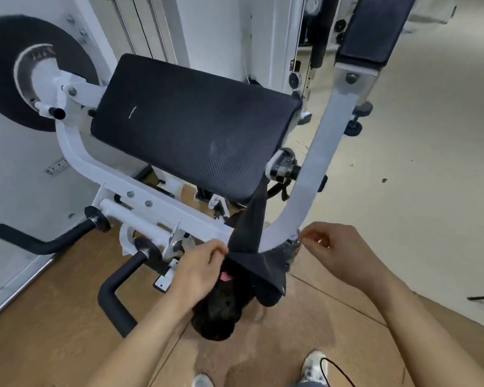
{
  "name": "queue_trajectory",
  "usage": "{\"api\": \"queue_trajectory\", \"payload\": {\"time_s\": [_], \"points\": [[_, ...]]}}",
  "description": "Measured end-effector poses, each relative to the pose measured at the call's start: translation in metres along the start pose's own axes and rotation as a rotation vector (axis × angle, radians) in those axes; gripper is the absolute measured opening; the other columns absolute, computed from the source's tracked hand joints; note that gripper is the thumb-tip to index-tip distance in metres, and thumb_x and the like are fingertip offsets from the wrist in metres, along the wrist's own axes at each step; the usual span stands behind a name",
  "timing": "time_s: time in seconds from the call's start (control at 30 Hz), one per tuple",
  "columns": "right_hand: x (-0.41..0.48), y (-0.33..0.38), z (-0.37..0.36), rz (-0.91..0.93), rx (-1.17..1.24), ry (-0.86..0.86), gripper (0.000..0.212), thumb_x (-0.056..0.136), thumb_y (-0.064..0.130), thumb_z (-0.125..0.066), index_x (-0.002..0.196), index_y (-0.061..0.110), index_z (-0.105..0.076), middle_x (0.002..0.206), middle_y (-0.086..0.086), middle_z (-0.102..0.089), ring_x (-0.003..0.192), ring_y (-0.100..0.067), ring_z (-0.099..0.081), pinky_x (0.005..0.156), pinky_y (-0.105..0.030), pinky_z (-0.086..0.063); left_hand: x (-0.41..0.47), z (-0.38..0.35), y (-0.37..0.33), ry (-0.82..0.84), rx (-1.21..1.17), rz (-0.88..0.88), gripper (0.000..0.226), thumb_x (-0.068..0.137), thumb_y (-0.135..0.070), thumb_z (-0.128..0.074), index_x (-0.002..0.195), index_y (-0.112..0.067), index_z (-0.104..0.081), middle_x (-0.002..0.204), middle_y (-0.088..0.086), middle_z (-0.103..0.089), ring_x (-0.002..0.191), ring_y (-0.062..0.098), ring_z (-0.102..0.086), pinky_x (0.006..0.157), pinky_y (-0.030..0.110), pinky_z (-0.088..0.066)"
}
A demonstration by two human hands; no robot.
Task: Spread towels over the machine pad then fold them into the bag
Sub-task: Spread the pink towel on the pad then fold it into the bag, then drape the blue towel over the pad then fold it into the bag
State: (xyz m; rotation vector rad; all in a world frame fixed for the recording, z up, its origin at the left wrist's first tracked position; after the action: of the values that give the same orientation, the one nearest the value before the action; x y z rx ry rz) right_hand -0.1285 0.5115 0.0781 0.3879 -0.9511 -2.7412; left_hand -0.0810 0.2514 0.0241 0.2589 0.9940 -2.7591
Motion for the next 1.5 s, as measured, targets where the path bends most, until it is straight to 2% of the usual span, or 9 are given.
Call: {"api": "queue_trajectory", "payload": {"time_s": [0.2,0.4,0.6,0.7,0.8,0.97,1.13,1.27,1.5], "points": [[0.018,-0.075,0.094,-0.004,0.283,-0.107,0.02,0.089,0.017,-0.063,0.083,0.036,-0.067,0.084,0.014,-0.07,0.078,-0.002,-0.065,0.075,-0.021,-0.049,0.023,-0.033,-0.153,-0.194,-0.075,-0.159,0.024,0.096,-0.017,-0.047,0.095,-0.032,-0.066,0.088,-0.019,-0.066,0.086,0.003,-0.061,0.075,0.022,-0.046],[0.054,-0.125,0.193,-0.018,0.541,-0.254,0.017,0.089,0.018,-0.063,0.095,0.033,-0.069,0.085,0.005,-0.072,0.078,-0.014,-0.07,0.077,-0.04,-0.054,0.062,-0.063,-0.269,-0.248,-0.118,-0.327,0.025,0.094,-0.009,-0.052,0.103,-0.026,-0.069,0.093,-0.018,-0.066,0.089,0.002,-0.061,0.079,0.02,-0.05],[0.118,-0.156,0.274,0.046,0.427,-0.371,0.016,0.09,0.021,-0.061,0.099,0.033,-0.067,0.087,0.013,-0.07,0.085,0.0,-0.062,0.067,-0.022,-0.044,0.138,-0.102,-0.341,-0.177,-0.034,-0.433,0.028,0.096,-0.013,-0.047,0.114,-0.025,-0.065,0.109,-0.019,-0.058,0.102,0.0,-0.052,0.091,0.019,-0.042],[0.16,-0.165,0.304,0.087,0.326,-0.363,0.021,0.091,0.026,-0.06,0.11,0.034,-0.065,0.097,0.015,-0.067,0.095,0.002,-0.06,0.074,-0.02,-0.046,0.187,-0.124,-0.367,-0.18,-0.017,-0.417,0.029,0.098,-0.015,-0.044,0.121,-0.022,-0.061,0.118,-0.013,-0.057,0.11,0.007,-0.05,0.096,0.026,-0.041],[0.21,-0.172,0.329,0.122,0.158,-0.268,0.032,0.092,0.037,-0.06,0.124,0.039,-0.056,0.111,0.014,-0.061,0.103,-0.006,-0.058,0.087,-0.027,-0.047,0.242,-0.147,-0.381,-0.179,-0.02,-0.308,0.031,0.099,-0.018,-0.042,0.127,-0.022,-0.057,0.126,-0.006,-0.057,0.116,0.013,-0.05,0.096,0.029,-0.04],[0.305,-0.172,0.351,0.125,0.124,-0.092,0.029,0.092,0.037,-0.059,0.122,0.037,-0.057,0.108,0.013,-0.062,0.091,-0.001,-0.062,0.071,-0.023,-0.05,0.339,-0.172,-0.401,-0.111,-0.2,-0.021,0.029,0.098,-0.02,-0.043,0.123,-0.024,-0.055,0.118,-0.005,-0.058,0.108,0.017,-0.056,0.091,0.036,-0.045],[0.39,-0.165,0.363,0.05,0.572,0.082,0.015,0.094,0.027,-0.06,0.106,0.022,-0.069,0.099,-0.006,-0.073,0.08,-0.012,-0.068,0.074,-0.031,-0.051,0.409,-0.167,-0.435,-0.053,-1.033,0.353,0.028,0.094,-0.012,-0.037,0.099,-0.017,-0.064,0.085,0.003,-0.065,0.071,0.017,-0.06,0.062,0.03,-0.048],[0.461,-0.153,0.373,-0.053,1.028,0.29,0.028,0.098,0.03,-0.053,0.112,0.012,-0.067,0.099,-0.012,-0.073,0.081,-0.02,-0.068,0.073,-0.03,-0.049,0.45,-0.145,-0.465,-0.227,-1.306,0.345,0.03,0.095,-0.006,-0.036,0.1,-0.012,-0.065,0.07,0.003,-0.062,0.06,0.014,-0.056,0.054,0.023,-0.041],[0.616,-0.13,0.377,-0.121,1.449,0.576,0.047,0.094,0.047,-0.051,0.124,0.013,-0.065,0.106,-0.012,-0.069,0.09,-0.022,-0.067,0.066,-0.029,-0.055,0.542,-0.102,-0.464,-0.728,-1.316,0.321,0.025,0.092,0.004,-0.043,0.093,-0.005,-0.066,0.065,0.003,-0.06,0.057,0.015,-0.053,0.049,0.025,-0.038]]}}
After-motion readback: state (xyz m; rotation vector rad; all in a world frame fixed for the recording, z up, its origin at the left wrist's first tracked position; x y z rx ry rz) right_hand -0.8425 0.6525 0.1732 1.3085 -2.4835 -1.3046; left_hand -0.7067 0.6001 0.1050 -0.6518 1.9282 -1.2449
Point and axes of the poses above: each hand's wrist, its own x-axis towards the middle knuckle, its own z-axis out of the back of the hand, y = z × x, the point moved 1 cm from there along x, towards the middle knuckle
